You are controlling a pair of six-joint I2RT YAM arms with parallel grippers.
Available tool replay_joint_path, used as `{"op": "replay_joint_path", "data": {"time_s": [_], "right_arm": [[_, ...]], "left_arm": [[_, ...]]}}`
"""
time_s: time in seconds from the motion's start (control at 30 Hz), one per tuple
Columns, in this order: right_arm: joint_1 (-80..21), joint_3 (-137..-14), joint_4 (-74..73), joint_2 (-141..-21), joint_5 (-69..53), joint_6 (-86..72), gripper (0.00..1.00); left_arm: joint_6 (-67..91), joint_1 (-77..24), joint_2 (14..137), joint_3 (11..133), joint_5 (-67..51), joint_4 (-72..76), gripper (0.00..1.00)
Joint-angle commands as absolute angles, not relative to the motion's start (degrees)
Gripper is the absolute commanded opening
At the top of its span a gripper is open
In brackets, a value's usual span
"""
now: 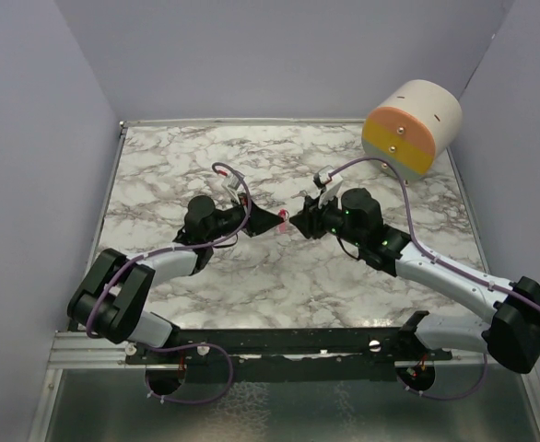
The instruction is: Put the keys on the keyring
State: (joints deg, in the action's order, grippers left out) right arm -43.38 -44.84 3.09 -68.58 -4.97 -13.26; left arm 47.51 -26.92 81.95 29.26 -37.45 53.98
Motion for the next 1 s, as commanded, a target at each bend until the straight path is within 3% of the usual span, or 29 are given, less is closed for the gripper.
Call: {"op": "replay_joint_path", "data": {"time_s": [0.0, 0.3, 0.97], "right_arm": [[-43.2, -45.0, 3.3, -68.3, -0.8, -13.4, 0.33], [-43.2, -46.2, 0.0, -68.9, 5.2, -15.5, 0.34], [-43.2, -46.0, 2.8, -74.3, -1.2, -16.9, 0.33]], "left_arm": [[51.3, -26.1, 83.1, 31.7, -40.6, 47.9, 0.00], [52.3, -26.0, 83.2, 34.0, -40.4, 39.8, 0.00], [55.0, -25.8, 84.9, 36.0, -40.5, 34.4, 0.00]]}}
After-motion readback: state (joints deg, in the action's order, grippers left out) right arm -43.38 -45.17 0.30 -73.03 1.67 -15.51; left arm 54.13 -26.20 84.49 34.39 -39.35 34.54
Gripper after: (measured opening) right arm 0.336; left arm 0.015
